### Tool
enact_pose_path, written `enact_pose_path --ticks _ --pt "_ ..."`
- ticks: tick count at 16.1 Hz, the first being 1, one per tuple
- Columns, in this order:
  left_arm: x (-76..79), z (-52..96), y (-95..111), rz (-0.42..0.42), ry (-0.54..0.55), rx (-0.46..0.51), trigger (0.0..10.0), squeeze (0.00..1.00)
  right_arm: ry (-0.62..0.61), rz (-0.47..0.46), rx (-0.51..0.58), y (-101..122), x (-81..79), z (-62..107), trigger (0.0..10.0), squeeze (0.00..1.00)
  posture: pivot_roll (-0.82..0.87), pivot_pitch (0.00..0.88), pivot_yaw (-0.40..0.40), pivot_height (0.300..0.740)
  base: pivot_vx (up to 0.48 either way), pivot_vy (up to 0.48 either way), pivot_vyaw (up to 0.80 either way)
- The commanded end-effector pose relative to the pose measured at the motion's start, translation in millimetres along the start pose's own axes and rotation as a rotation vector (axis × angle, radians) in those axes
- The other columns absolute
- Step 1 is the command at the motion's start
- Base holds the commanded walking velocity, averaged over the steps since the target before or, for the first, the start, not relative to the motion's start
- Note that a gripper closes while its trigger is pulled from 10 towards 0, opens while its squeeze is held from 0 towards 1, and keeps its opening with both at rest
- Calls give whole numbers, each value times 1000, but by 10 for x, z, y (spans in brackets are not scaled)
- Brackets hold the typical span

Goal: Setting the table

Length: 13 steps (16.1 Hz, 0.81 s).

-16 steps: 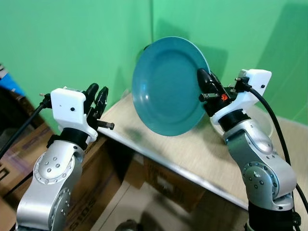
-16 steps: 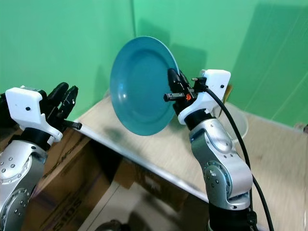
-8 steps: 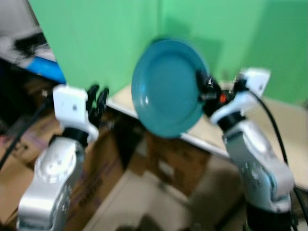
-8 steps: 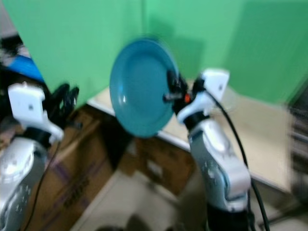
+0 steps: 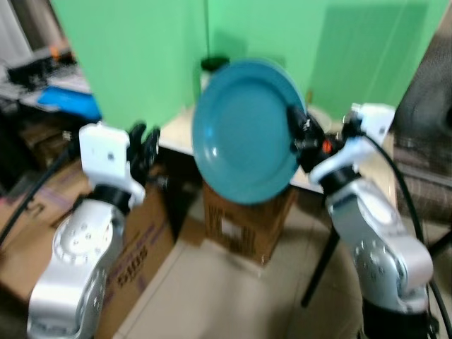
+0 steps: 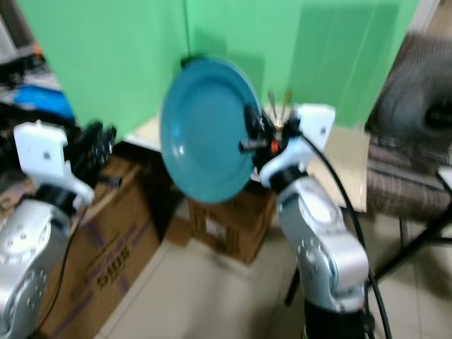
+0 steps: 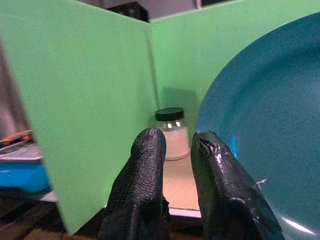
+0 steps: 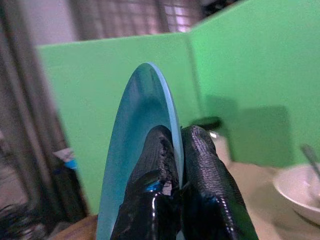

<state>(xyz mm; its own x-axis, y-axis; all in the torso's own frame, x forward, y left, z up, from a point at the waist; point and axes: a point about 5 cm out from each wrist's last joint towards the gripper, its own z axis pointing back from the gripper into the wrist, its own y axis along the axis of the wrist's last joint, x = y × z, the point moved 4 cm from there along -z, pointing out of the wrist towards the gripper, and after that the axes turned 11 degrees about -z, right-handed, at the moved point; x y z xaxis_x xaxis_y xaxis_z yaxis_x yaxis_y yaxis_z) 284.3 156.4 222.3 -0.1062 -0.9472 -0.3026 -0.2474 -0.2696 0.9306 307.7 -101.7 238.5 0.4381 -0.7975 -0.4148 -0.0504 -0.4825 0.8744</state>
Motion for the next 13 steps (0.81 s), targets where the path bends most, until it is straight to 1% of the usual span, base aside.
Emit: enact_pose_path --ticks 1,3,4,6,8,11,13 --pt "33 -5 -38 -2 -6 -14 10000 0 28 5 22 71 -50 -10 10000 0 -29 0 23 740 0 0 0" --pt "96 -47 -47 22 -8 -4 10000 0 38 25 2 66 -26 -19 10000 0 -48 0 0 740 0 0 0" --pt "120 -53 -73 40 -2 -10 10000 0 35 42 -9 74 -20 -30 10000 0 -74 0 -12 740 0 0 -406" --pt "162 -25 -132 67 3 -31 10000 0 33 56 -22 76 -15 -26 10000 0 -84 0 -16 740 0 0 -781" --pt "217 -2 -194 84 -7 -55 10000 0 14 71 -45 31 12 15 10000 0 -92 0 -17 740 0 0 -788" --pt "212 -19 -217 91 2 -56 10000 0 -2 75 -52 10 31 34 10000 0 -100 0 -20 740 0 0 -788" --pt "158 -33 -231 76 48 -50 10000 0 -16 77 -64 -16 56 66 10000 0 -102 0 -24 740 0 0 -800"
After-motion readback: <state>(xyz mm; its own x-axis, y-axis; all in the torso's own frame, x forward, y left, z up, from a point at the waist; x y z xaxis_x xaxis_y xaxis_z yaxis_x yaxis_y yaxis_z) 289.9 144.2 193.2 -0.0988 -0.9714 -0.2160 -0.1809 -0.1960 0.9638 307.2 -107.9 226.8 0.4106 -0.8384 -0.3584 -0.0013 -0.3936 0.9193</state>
